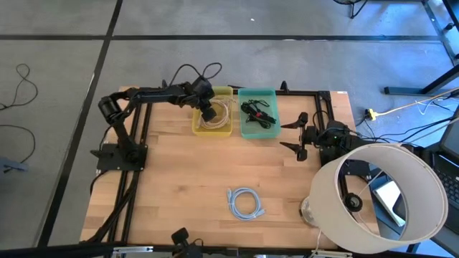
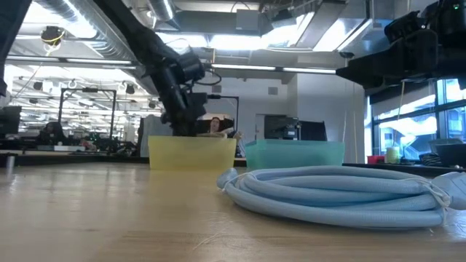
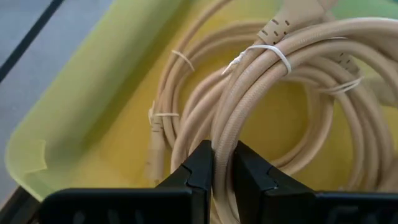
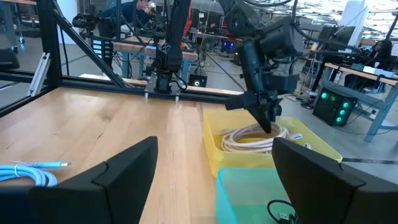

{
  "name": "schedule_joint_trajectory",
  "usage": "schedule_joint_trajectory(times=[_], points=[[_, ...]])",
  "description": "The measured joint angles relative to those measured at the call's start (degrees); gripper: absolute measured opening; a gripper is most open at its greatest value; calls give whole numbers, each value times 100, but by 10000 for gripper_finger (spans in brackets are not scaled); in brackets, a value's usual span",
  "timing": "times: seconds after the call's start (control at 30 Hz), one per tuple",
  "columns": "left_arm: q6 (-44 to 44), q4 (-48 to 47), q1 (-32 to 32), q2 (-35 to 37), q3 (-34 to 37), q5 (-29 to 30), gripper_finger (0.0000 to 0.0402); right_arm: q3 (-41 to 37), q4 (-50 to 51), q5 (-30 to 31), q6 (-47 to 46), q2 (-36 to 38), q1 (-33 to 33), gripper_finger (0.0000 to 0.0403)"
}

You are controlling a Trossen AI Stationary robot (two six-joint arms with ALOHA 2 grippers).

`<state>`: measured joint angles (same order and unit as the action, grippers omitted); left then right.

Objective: Pick & Place USB Port
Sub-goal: Put the light brown HDMI cable into the yellow bin, then put the light blue HDMI cable into the yellow bin

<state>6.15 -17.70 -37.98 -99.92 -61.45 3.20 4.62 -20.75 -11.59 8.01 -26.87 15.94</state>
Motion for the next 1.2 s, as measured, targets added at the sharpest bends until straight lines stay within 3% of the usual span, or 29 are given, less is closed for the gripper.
schedule_joint_trajectory(times=[0.27,0.5,0.67,0.8,1.0,1.2], points=[[-2,39,0,-120,0,7,42,0,0,0,0,0,-1,321],[-80,168,10,37,0,288,173,0,0,1,0,0,-1,321],[-107,66,15,291,0,-60,223,0,0,0,0,0,-2,321],[-338,-121,127,819,4,-680,227,0,0,1,0,0,0,321],[-1175,-373,706,1790,2,-2076,218,0,0,1,0,0,0,321],[-1099,-390,2197,2056,0,-2102,215,0,2,1,0,0,0,321]])
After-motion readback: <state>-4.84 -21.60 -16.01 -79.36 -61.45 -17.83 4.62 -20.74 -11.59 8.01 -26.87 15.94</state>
